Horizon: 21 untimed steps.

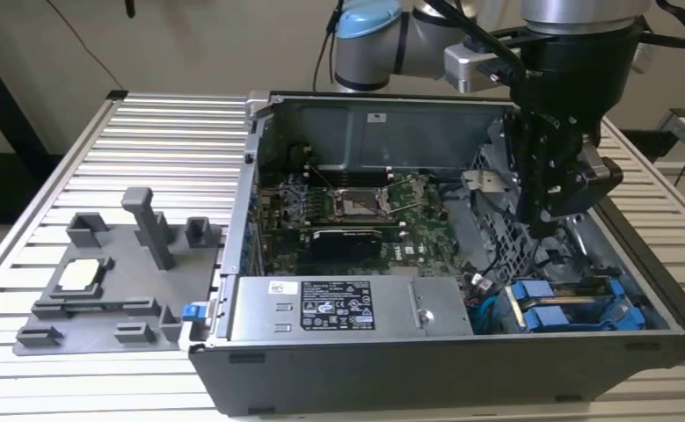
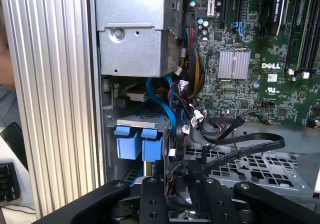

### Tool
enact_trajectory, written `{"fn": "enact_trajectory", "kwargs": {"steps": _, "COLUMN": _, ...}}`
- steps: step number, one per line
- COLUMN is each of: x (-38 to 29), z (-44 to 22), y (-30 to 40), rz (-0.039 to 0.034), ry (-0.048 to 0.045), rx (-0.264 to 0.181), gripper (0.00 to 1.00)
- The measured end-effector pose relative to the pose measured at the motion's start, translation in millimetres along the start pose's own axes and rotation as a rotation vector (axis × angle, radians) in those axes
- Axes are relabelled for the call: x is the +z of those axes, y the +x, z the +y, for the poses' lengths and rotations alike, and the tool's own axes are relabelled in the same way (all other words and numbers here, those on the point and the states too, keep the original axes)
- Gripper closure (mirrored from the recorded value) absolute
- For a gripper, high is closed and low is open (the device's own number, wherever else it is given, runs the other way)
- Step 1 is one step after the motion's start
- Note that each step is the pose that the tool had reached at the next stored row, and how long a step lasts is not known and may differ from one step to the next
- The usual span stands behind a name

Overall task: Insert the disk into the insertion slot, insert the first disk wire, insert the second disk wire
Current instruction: 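Insert the second disk wire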

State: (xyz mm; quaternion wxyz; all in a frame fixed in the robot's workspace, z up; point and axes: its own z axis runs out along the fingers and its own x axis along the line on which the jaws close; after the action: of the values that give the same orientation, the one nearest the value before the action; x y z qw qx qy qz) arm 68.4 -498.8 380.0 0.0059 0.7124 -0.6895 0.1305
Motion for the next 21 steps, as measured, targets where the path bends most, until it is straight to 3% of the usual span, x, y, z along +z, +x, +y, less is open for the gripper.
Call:
{"fn": "enact_trajectory", "kwargs": {"steps": 3, "x": 0.0, "z": 0.0, "y": 0.0, "rz": 0.0, "ry": 0.0002, "rx": 0.0, "gripper": 0.69}}
{"fn": "enact_trajectory", "kwargs": {"steps": 4, "x": 0.0, "z": 0.0, "y": 0.0, "rz": 0.0, "ry": 0.0002, "rx": 0.0, "gripper": 0.76}}
{"fn": "enact_trajectory", "kwargs": {"steps": 9, "x": 0.0, "z": 0.0, "y": 0.0, "rz": 0.0, "ry": 0.0006, "rx": 0.0, "gripper": 0.76}}
{"fn": "enact_trajectory", "kwargs": {"steps": 10, "x": 0.0, "z": 0.0, "y": 0.0, "rz": 0.0, "ry": 0.0006, "rx": 0.0, "gripper": 0.84}}
{"fn": "enact_trajectory", "kwargs": {"steps": 21, "x": 0.1, "z": 0.2, "y": 0.0, "rz": 0.0001, "ry": 0.0016, "rx": 0.0, "gripper": 0.84}}
